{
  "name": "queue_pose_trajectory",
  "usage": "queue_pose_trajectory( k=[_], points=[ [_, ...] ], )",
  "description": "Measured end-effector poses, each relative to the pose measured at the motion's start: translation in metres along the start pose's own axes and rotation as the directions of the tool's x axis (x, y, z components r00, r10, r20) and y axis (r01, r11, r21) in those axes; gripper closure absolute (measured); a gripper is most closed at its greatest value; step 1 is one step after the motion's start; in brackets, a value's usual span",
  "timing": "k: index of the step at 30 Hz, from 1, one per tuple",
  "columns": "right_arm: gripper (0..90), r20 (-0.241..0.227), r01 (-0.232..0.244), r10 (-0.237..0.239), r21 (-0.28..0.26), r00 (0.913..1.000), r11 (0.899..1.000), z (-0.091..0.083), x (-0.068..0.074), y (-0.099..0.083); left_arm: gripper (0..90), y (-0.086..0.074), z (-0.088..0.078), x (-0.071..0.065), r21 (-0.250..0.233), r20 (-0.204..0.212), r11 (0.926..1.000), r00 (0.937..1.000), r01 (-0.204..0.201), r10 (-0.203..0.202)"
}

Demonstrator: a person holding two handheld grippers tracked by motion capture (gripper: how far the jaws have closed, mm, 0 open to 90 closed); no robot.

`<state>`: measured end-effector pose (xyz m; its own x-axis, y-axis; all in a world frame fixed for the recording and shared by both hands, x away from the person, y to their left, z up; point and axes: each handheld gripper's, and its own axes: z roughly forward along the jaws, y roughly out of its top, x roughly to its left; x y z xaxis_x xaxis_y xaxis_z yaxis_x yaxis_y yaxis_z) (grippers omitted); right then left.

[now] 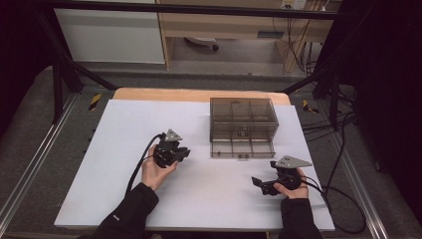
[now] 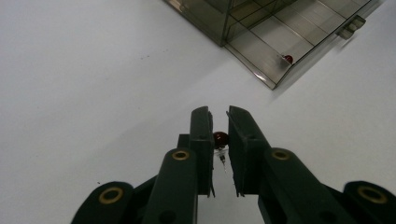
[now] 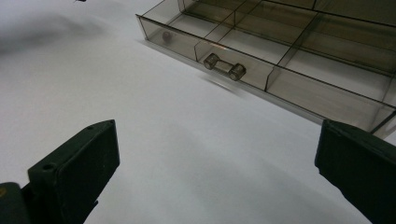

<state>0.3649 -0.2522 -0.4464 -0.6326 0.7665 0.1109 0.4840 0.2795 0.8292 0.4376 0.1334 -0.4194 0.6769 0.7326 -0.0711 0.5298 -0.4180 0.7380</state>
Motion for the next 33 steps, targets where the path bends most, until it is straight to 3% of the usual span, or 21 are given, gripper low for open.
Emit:
queue_pose_trajectory(
  k=[18,33],
  points=[
    [0.6,0.000,0.002,-0.002,0.004,1.0000,1.000,0.001,0.000,0.000,79.6,0.009,0.004,-0.006,-0.005,0.016,1.0000,0.9999,-0.003,0.003],
    [0.6,-0.001,0.001,-0.001,0.002,1.0000,1.000,0.000,0.000,0.000,79.6,0.025,0.013,-0.020,-0.017,0.039,0.9998,0.9992,-0.010,0.011]
  ],
)
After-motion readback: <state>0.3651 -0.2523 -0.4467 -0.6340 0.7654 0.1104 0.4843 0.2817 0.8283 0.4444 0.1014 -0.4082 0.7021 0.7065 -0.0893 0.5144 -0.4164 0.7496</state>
